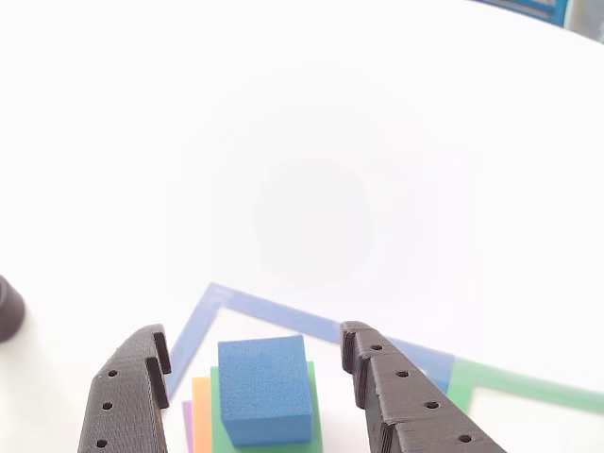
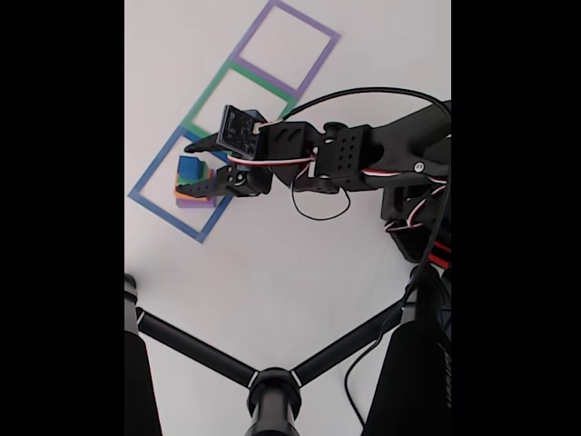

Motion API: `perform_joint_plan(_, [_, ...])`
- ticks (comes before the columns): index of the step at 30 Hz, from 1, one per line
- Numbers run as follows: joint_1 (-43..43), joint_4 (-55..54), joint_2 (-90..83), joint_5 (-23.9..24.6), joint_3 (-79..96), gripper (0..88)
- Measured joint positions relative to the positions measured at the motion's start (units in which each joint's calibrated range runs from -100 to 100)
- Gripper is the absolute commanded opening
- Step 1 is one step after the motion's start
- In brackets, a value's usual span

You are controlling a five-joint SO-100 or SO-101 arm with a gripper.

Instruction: Tower of hanoi

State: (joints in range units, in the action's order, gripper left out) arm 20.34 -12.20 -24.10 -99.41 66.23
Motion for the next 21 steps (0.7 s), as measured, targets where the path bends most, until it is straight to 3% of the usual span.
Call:
perform_joint_plan(6, [0.1, 17.3, -6.5, 0.0, -9.9, 11.0])
perform_joint_plan(11, [1.0, 36.5, -11.3, 0.0, -22.6, 0.2])
perform_joint_plan(16, [2.6, 57.5, -15.4, 0.0, -35.8, 0.1])
perform_joint_plan(21, [4.4, 71.9, -19.7, 0.0, -44.9, 0.1])
